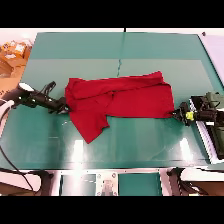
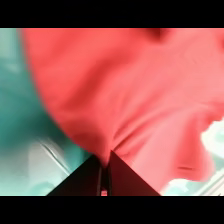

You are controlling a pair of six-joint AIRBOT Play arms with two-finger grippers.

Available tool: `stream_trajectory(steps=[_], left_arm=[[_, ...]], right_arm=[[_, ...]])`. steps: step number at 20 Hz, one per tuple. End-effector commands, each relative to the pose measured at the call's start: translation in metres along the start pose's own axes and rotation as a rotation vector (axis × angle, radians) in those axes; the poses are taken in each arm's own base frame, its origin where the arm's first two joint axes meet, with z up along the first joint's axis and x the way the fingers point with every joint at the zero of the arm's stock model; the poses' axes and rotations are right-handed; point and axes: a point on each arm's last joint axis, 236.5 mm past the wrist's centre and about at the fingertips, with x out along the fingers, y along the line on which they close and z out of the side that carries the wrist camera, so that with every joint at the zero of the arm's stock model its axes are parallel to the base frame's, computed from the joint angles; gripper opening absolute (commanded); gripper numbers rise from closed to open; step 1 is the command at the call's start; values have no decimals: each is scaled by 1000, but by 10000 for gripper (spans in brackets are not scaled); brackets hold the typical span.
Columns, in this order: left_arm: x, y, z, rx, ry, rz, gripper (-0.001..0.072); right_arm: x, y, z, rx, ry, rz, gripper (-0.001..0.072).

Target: Fold the shirts.

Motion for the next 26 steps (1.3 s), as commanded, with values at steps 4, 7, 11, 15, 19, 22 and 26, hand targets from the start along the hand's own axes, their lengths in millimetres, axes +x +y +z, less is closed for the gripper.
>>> stream_trajectory(steps=[4,7,11,15,19,22,26], left_arm=[[-146,-113,28,290,-276,75,21],[-260,-211,19,533,-597,112,22],[-398,-336,-62,841,-1030,149,22],[-469,-406,-166,1045,-1306,164,23],[-491,-414,-206,1033,-1426,173,23],[-493,-389,-176,902,-1410,222,23],[-429,-332,-72,729,-1159,185,23]], right_arm=[[-149,174,28,-379,-226,199,11],[-274,281,5,-650,-540,242,11],[-410,379,-88,-934,-917,308,12],[-496,421,-182,-1058,-1234,397,12],[-520,415,-204,-1038,-1355,354,11],[-500,403,-171,-987,-1279,303,11],[-426,373,-81,-825,-1015,312,12]])
